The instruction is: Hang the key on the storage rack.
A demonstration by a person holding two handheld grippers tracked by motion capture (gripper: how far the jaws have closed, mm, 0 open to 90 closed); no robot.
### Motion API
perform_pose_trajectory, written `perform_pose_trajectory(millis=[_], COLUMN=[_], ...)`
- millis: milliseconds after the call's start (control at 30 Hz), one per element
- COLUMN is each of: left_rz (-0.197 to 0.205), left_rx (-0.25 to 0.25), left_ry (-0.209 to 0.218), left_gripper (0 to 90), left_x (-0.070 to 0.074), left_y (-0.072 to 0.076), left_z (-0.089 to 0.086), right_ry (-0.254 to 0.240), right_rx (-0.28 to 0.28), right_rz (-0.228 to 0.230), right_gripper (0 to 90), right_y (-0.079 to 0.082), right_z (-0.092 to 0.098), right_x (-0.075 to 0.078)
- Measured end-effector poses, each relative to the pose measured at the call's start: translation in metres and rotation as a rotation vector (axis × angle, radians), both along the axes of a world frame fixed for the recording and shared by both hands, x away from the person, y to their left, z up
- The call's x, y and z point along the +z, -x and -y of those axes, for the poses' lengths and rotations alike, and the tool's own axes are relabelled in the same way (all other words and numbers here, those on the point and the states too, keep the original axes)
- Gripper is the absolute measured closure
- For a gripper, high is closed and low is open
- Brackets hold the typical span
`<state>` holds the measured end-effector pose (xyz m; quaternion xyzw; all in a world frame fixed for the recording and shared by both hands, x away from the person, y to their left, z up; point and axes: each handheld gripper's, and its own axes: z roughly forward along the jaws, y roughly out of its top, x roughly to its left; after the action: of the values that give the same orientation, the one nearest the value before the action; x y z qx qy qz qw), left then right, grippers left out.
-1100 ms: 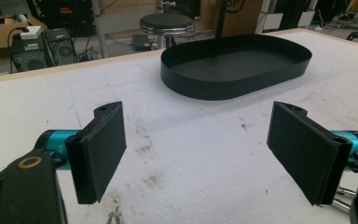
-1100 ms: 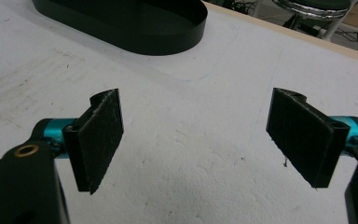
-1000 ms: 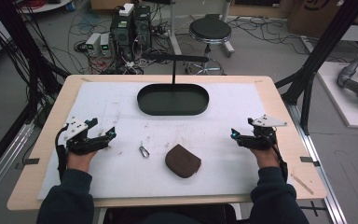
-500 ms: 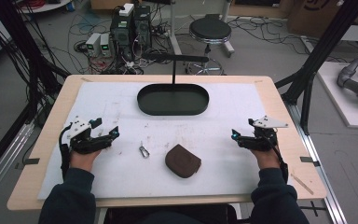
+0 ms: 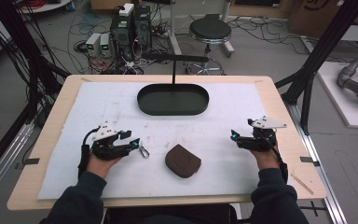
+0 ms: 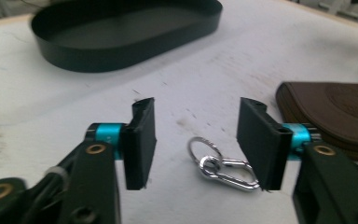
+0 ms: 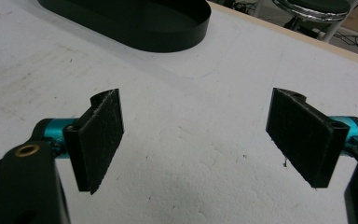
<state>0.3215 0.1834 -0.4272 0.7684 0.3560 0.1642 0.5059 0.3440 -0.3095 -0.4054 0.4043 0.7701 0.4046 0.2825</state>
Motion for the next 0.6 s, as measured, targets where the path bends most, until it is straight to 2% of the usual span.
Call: perform_pose_trajectory(millis=[33, 67, 233, 400, 467, 600], left_rz=[-0.017, -0.017, -0.091, -0.114, -0.132, -0.150], left_rx=[-0.002, -0.002, -0.006, 0.006, 0.011, 0.008], left_ry=[-0.004, -0.004, -0.036, -0.052, -0.080, -0.100], left_gripper=[51.7, 53.7, 57.4, 58.4, 58.4, 62.3], left_x=[-0.001, -0.001, -0.007, -0.012, -0.016, -0.018], left_y=[0.000, 0.000, -0.004, -0.007, -0.009, -0.010], left_z=[0.002, 0.002, 0.010, 0.014, 0.018, 0.020], right_ry=[0.003, 0.003, 0.002, 0.001, 0.005, 0.010], right_rx=[0.003, 0.003, 0.006, 0.007, 0.012, 0.017], right_rz=[0.000, 0.000, -0.003, -0.005, -0.007, -0.006], right_gripper=[19.1, 19.1, 19.2, 19.2, 19.2, 19.3], right_y=[0.000, 0.000, -0.001, -0.001, -0.001, -0.002], right_z=[0.000, 0.000, 0.001, 0.001, 0.000, -0.001], right_x=[0.000, 0.000, -0.001, -0.002, -0.002, -0.002])
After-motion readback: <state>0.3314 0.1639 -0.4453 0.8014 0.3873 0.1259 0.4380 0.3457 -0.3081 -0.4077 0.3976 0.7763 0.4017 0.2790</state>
